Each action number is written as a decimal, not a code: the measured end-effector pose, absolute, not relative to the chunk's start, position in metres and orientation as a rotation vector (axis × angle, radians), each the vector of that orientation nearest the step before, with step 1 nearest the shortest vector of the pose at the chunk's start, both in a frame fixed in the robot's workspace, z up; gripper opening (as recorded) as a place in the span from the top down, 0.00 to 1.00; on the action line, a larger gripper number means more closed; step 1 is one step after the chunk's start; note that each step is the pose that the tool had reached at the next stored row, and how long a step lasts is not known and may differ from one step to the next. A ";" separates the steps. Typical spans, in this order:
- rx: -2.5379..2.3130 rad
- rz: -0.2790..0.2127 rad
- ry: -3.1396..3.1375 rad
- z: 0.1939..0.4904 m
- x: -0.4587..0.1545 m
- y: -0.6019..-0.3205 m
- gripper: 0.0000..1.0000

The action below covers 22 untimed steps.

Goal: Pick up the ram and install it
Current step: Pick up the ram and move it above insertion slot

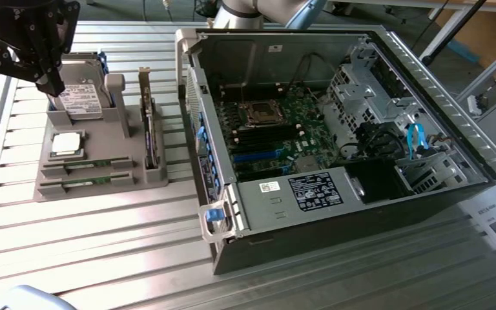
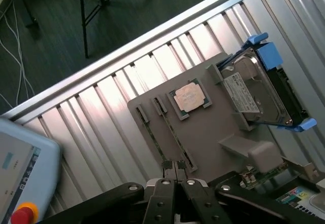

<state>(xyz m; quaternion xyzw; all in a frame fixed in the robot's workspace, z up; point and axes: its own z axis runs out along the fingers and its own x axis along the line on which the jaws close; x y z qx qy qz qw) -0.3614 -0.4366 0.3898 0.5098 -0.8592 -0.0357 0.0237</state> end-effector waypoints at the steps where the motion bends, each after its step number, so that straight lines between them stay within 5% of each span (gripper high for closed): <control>1: 1.591 -0.110 -2.651 0.390 -0.361 -0.437 0.90; 22: 1.866 -0.101 -2.456 0.390 -0.361 -0.437 0.90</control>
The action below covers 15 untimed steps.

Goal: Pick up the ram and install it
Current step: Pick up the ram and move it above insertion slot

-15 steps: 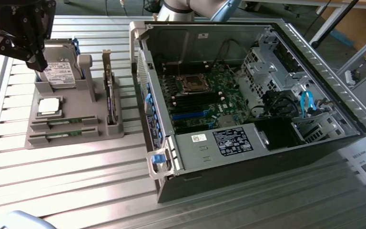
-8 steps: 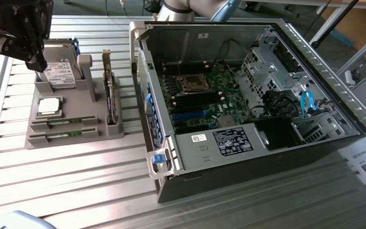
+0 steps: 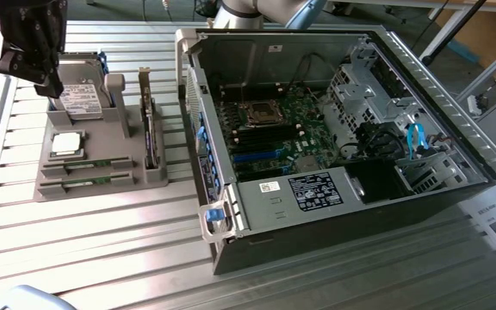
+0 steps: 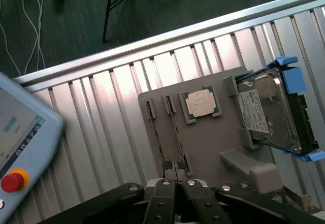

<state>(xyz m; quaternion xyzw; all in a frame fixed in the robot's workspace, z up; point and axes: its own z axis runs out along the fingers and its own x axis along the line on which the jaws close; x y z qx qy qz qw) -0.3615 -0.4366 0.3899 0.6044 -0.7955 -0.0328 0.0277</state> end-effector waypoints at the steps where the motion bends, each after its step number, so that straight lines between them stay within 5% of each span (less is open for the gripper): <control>1: 1.880 -0.101 -2.445 0.390 -0.361 -0.437 0.90; 15: 2.083 -0.093 -2.267 0.390 -0.361 -0.437 0.90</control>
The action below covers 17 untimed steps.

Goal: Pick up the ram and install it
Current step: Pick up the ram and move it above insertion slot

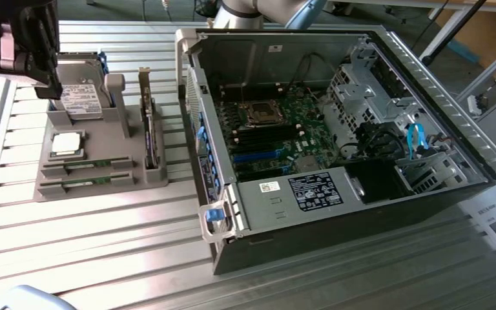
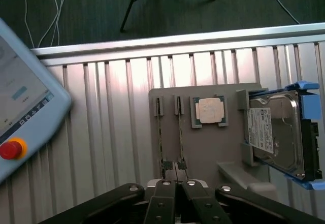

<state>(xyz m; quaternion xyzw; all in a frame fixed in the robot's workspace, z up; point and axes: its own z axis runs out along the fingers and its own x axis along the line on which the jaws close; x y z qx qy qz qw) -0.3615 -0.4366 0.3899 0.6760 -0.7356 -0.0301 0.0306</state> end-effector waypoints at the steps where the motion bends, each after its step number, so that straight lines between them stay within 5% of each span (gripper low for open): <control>1: 2.084 -0.093 -2.266 0.390 -0.361 -0.437 0.90; 17: 2.110 -0.044 -2.291 0.390 -0.362 -0.437 0.90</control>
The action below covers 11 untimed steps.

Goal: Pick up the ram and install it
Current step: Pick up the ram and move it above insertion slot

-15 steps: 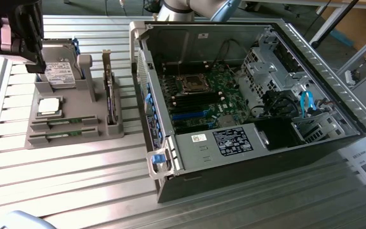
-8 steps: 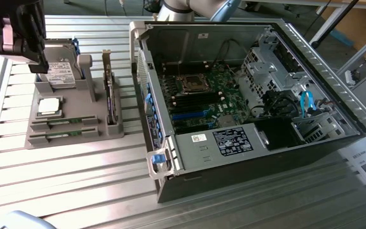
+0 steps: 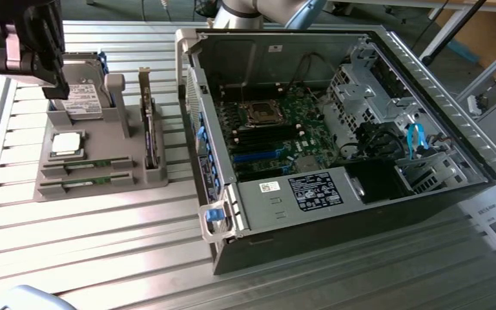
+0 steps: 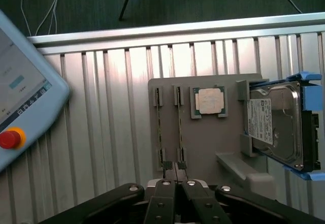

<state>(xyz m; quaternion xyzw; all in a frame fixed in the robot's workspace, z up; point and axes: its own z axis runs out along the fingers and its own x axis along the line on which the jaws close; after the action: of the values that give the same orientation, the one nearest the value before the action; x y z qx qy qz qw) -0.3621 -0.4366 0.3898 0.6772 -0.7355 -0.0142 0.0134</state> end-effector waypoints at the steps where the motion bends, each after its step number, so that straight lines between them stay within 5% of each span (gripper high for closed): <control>1: 2.110 -0.044 -2.291 0.390 -0.362 -0.437 0.90; 11: 2.110 -0.044 -2.292 0.388 -0.362 -0.436 0.90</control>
<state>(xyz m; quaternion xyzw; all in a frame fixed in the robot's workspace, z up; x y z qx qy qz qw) -0.3621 -0.4364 0.3881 0.6772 -0.7355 -0.0141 0.0130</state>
